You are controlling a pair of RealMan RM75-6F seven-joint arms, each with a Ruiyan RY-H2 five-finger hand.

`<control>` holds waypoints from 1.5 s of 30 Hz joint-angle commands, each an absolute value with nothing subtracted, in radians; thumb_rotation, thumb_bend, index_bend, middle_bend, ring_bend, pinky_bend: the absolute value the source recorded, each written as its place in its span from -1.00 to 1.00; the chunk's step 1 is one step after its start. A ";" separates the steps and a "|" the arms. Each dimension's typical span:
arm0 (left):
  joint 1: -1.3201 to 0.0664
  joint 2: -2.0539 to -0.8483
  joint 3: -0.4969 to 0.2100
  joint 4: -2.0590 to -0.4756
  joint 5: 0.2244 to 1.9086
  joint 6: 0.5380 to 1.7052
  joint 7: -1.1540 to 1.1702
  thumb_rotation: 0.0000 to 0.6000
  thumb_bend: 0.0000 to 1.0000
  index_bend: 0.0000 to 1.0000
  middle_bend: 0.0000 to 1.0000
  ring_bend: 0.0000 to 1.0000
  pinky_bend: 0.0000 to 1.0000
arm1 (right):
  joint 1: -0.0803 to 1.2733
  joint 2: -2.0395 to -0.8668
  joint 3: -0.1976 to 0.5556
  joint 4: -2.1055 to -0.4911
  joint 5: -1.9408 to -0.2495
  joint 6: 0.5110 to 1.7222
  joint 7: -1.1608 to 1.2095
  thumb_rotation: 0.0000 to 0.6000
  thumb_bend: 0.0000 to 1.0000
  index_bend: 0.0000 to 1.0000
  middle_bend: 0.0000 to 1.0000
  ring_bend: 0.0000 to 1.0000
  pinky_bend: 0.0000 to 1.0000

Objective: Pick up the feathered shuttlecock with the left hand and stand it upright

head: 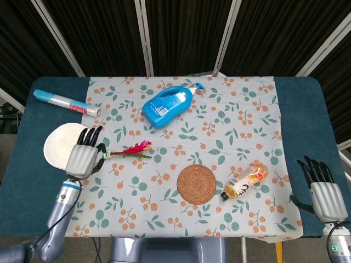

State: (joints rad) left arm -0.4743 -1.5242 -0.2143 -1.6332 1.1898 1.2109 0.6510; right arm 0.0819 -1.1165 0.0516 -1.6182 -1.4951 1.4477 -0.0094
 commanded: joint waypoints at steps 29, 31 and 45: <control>-0.727 -2.043 -0.278 -1.045 1.138 1.173 0.672 1.00 -0.18 -0.08 -1.00 -1.00 -1.00 | 0.076 -1.105 0.052 -1.626 -1.489 1.448 0.019 1.00 -0.79 -0.81 -1.00 -1.00 -1.00; -0.725 -2.043 -0.272 -1.040 1.142 1.173 0.671 1.00 -0.18 -0.07 -1.00 -1.00 -1.00 | 0.077 -1.105 0.053 -1.626 -1.487 1.447 0.020 1.00 -0.79 -0.81 -1.00 -1.00 -1.00; -0.713 -2.041 -0.266 -1.012 1.144 1.176 0.652 1.00 -0.03 0.03 -1.00 -1.00 -1.00 | 0.078 -1.110 0.053 -1.624 -1.491 1.448 0.015 1.00 -0.79 -0.81 -1.00 -1.00 -1.00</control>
State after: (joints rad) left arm -0.7134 -2.0415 -0.2653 -1.0120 1.1445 1.1759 0.6522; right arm 0.0785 -1.1097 0.0529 -1.6242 -1.4912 1.4479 0.0152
